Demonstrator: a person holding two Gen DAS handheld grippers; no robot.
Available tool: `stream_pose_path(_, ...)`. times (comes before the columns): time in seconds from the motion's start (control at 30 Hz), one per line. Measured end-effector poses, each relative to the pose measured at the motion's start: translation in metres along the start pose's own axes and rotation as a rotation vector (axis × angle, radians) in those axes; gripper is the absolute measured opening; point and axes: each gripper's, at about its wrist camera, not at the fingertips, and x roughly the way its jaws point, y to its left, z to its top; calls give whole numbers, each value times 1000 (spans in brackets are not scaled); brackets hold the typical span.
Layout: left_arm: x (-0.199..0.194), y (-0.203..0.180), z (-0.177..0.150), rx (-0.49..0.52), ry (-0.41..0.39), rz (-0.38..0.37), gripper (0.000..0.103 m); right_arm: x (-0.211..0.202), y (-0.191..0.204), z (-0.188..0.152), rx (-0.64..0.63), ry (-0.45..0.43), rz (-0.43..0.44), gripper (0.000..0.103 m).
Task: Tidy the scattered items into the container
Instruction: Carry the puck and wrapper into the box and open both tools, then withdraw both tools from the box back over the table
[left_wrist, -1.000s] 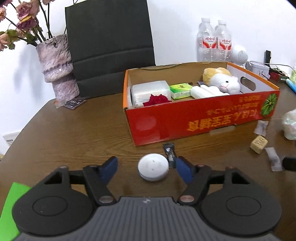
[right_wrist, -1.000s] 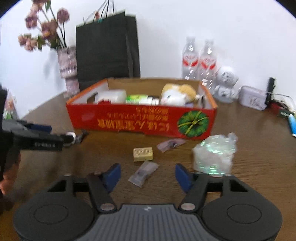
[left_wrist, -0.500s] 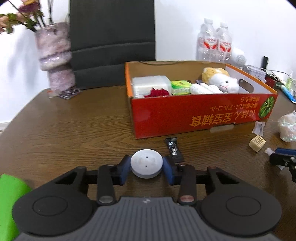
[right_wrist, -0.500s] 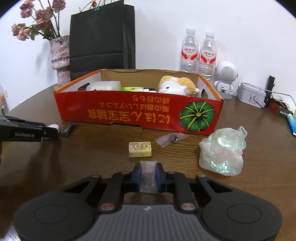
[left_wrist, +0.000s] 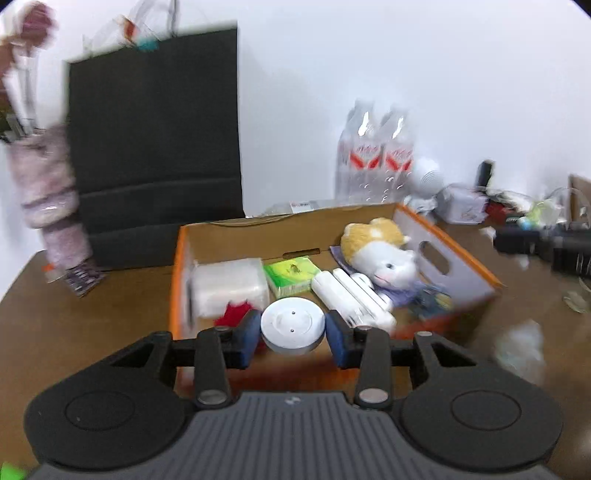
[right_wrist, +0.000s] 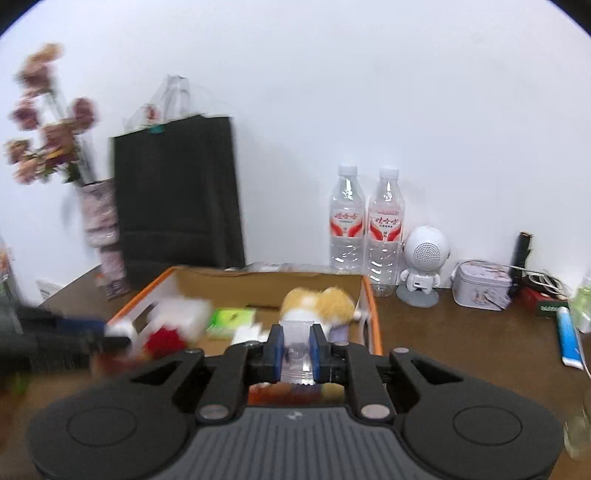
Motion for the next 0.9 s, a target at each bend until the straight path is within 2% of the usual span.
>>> stream_pose_path(0.1,60,8,23,-81,106,26,39,62,-15,29,-3,118,-46,14)
stream_pose_path(0.2,95,12,35,-107,145,22,41,112,-28,35,5,209,-59,14)
stream_pose_path(0.27,103,15,41,-126,152,-4,51,138,-29,32,-41,255,-138,19)
stream_pose_path(0.3,102,15,42,-128,147,-10,62,145,-30,31,-49,261,-169,20)
stream_pose_path(0.33,98,16,43,-123,127,-7,66,148,-31,29,-45,268,-177,23)
stream_pose_path(0.43,81,20,47,-89,98,18,68,140,-37,35,-2,260,-127,26)
stream_pose_path(0.5,67,27,53,-106,116,15,75,131,-36,41,21,274,-105,35)
stream_pose_path(0.57,53,31,59,-129,128,11,83,120,-33,49,53,310,-60,56)
stream_pose_path(0.63,38,32,65,-157,151,33,93,107,-27,55,78,345,-7,59)
stream_pose_path(0.73,16,30,72,-188,203,47,96,92,-14,59,102,430,40,72)
stream_pose_path(0.9,-29,17,70,-169,231,58,101,60,-5,59,172,488,77,79)
